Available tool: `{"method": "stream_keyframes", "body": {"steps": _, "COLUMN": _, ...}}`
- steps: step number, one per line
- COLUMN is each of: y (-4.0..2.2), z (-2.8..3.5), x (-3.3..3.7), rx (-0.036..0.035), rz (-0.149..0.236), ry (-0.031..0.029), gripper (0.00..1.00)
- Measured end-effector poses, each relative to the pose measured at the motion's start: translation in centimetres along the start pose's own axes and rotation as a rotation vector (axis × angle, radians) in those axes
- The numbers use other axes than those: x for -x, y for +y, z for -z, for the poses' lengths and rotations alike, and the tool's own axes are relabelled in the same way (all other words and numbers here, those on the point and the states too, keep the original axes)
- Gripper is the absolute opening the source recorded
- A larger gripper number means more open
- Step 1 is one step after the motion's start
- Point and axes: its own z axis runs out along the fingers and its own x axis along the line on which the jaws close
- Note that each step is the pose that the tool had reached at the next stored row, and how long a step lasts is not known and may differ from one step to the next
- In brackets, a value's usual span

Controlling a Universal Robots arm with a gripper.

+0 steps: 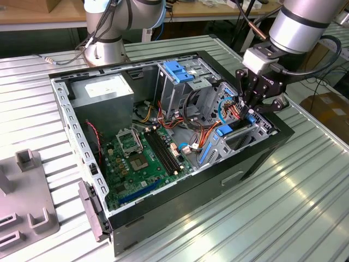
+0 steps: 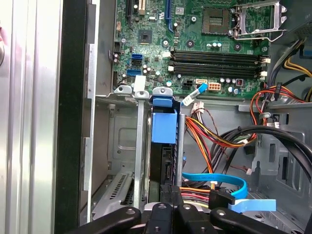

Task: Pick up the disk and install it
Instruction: 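Insert the first disk wire, then insert the second disk wire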

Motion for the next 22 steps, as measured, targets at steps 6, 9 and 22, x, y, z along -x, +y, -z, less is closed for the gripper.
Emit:
{"method": "stream_keyframes", "body": {"steps": 6, "y": 0.00, "z": 0.01, "x": 0.00, "rx": 0.0000, "rz": 0.000, "ry": 0.0000, "gripper": 0.10}}
{"method": "stream_keyframes", "body": {"steps": 9, "y": 0.00, "z": 0.04, "x": 0.00, "rx": 0.0000, "rz": 0.000, "ry": 0.0000, "gripper": 0.10}}
{"method": "stream_keyframes", "body": {"steps": 22, "y": 0.02, "z": 3.02, "x": -0.12, "rx": -0.0002, "rz": 0.000, "ry": -0.0050, "gripper": 0.10}}
